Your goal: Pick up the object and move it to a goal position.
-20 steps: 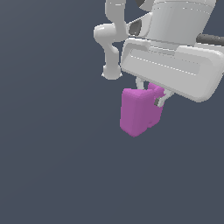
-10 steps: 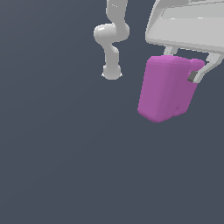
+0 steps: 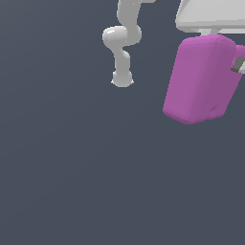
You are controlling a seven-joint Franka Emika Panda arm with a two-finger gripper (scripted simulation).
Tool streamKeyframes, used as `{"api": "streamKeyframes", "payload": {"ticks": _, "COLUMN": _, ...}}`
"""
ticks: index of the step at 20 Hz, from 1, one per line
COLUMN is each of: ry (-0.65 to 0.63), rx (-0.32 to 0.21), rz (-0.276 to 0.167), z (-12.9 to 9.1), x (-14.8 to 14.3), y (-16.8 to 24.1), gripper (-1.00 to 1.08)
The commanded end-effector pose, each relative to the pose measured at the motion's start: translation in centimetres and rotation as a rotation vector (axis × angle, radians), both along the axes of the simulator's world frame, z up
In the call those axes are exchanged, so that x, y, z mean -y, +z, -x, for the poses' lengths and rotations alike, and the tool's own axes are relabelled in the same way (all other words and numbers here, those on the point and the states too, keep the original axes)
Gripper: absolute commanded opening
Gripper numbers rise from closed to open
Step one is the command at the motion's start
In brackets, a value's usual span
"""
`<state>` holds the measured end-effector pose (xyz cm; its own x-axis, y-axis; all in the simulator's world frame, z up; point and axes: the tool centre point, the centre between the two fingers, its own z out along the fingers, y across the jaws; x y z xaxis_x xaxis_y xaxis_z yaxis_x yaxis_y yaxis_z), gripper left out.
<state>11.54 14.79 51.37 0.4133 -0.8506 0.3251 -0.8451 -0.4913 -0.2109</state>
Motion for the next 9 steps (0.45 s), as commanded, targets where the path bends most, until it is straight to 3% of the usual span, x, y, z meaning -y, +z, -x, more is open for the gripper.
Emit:
{"api": "streamKeyframes", "payload": {"ticks": 1, "ry": -0.007, "rx": 0.004, "rz": 0.001, "z": -0.07, "x": -0.19, "y": 0.43, "gripper": -1.00}}
{"api": "streamKeyframes", "payload": {"ticks": 9, "ry": -0.013, "rx": 0.007, "rz": 0.002, "z": -0.19, "x": -0.36, "y": 0.79, "gripper": -1.00}}
